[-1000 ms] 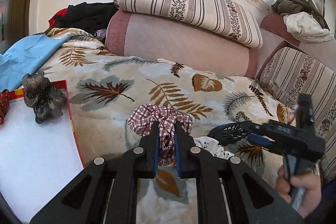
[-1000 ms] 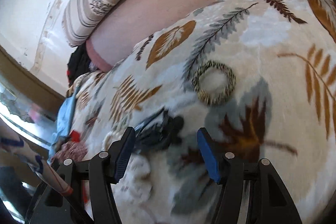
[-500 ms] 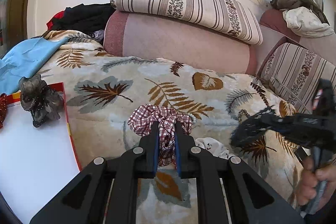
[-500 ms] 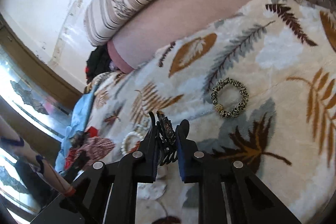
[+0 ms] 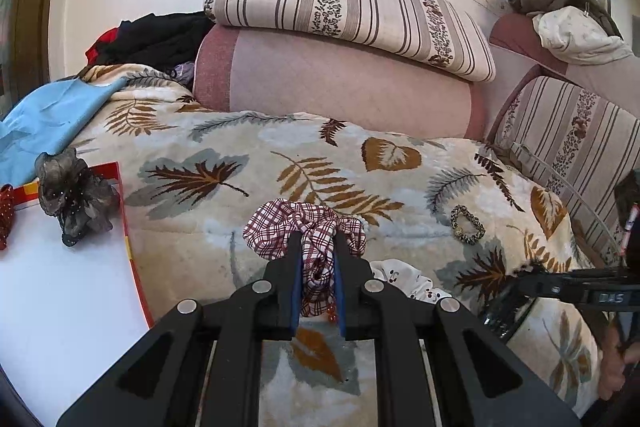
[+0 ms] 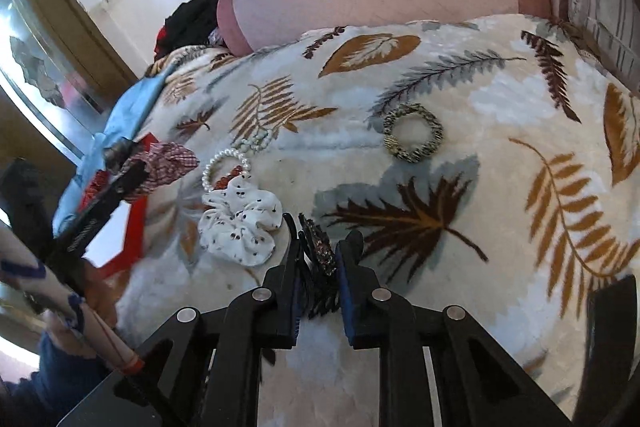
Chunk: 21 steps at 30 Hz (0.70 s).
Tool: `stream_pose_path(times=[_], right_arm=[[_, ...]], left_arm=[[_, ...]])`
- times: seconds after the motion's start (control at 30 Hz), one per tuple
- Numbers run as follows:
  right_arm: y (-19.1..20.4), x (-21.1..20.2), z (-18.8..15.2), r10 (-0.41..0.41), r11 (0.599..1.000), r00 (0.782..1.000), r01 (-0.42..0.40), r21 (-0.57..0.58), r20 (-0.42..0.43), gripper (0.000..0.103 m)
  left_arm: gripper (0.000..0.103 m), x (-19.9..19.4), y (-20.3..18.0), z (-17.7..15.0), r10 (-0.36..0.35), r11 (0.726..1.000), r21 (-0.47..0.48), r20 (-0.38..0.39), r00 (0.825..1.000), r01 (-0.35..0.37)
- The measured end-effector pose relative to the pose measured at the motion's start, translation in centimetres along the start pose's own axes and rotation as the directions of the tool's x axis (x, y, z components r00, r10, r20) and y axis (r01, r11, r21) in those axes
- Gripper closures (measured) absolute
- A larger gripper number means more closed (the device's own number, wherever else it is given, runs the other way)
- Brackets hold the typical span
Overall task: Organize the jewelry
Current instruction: 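Grasp the black claw clip with the right tool and lift it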
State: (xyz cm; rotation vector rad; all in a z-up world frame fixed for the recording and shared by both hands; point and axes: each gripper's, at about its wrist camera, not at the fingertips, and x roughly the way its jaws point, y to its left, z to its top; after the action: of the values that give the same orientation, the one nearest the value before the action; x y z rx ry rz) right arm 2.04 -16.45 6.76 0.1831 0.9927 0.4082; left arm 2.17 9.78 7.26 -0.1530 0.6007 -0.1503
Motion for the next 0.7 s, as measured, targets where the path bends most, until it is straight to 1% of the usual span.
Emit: stream_pose_path(times=[0.03, 0.07, 0.1, 0.13, 0.17, 0.23, 0.27, 0.3, 0.33, 0.37, 0.43, 0.53, 0.63, 0.7], right_arm=[[0.4, 0.5, 0.1, -0.017, 1.0, 1.0, 0.017, -0.008, 0.016, 0.081], [0.8, 0.7, 0.5, -0.027, 1.0, 0.999, 0.028, -0.01, 0.032, 0.07], [1.1, 0.9, 0.6, -0.039, 0.999, 0.997, 0.039, -0.009, 0.066, 0.063], [1.2, 1.0, 0.8, -0.045, 0.999, 0.994, 0.045, -0.001, 0.096, 0.052], [1.2, 0.8, 1.0, -0.041, 0.999, 0.993, 0.04, 0.013, 0.114, 0.049], [0.9, 0.1, 1.3, -0.011, 0.999, 0.99, 0.004, 0.046, 0.141, 0.047], [0.6, -0.4, 1.3, -0.012, 0.998, 0.987, 0.002, 0.061, 0.157, 0.042], [0.2, -0.8, 1.2, -0.027, 0.997, 0.986, 0.014, 0.076, 0.167, 0.039], [-0.4, -1.0, 1.1, -0.043, 0.994, 0.985, 0.026, 0.103, 0.169, 0.037], [-0.9, -1.1, 1.1, -0.042, 0.992, 0.986, 0.021, 0.127, 0.164, 0.037], [-2.4, -0.4, 0.7, -0.011, 0.98, 0.994, -0.012, 0.2, 0.112, 0.037], [-3.8, 0.6, 0.0, 0.011, 0.956, 0.998, -0.03, 0.29, 0.066, 0.037], [-4.5, 1.3, -0.4, 0.0, 0.94, 1.0, -0.008, 0.34, 0.023, 0.037], [-4.5, 1.4, -0.5, -0.023, 0.942, 1.0, 0.018, 0.336, 0.012, 0.037]], left_arm=[[0.09, 0.0, 0.0, 0.0, 0.002, 1.0, 0.0, 0.0, 1.0, -0.002], [0.09, -0.1, 0.1, 0.0, 0.003, 1.0, -0.001, 0.001, 1.0, -0.003], [0.09, -0.1, 0.2, 0.0, 0.003, 1.0, -0.002, 0.0, 1.0, -0.003], [0.09, -0.1, 0.2, 0.1, 0.004, 1.0, -0.004, 0.001, 1.0, -0.004], [0.09, -0.2, 0.3, 0.0, 0.005, 1.0, -0.006, 0.002, 1.0, -0.005], [0.09, -0.4, 0.4, 0.1, 0.002, 1.0, -0.009, 0.003, 1.0, -0.002], [0.09, -0.4, 0.4, 0.2, 0.0, 1.0, -0.011, 0.005, 1.0, 0.0], [0.09, -0.5, 0.5, 0.2, -0.001, 1.0, -0.014, 0.008, 1.0, 0.001], [0.09, -0.6, 0.6, 0.3, -0.004, 1.0, -0.017, 0.008, 1.0, 0.004], [0.09, -0.5, 0.6, 0.3, -0.005, 1.0, -0.019, 0.008, 1.0, 0.006], [0.09, -0.5, 0.5, 0.3, -0.007, 1.0, -0.024, 0.007, 1.0, 0.007], [0.089, -0.6, 0.6, 0.3, -0.005, 1.0, -0.022, 0.007, 1.0, 0.005], [0.089, -0.5, 0.6, 0.4, -0.003, 1.0, -0.025, 0.008, 1.0, 0.003], [0.089, -0.5, 0.6, 0.4, 0.001, 1.0, -0.027, 0.005, 1.0, -0.001]])
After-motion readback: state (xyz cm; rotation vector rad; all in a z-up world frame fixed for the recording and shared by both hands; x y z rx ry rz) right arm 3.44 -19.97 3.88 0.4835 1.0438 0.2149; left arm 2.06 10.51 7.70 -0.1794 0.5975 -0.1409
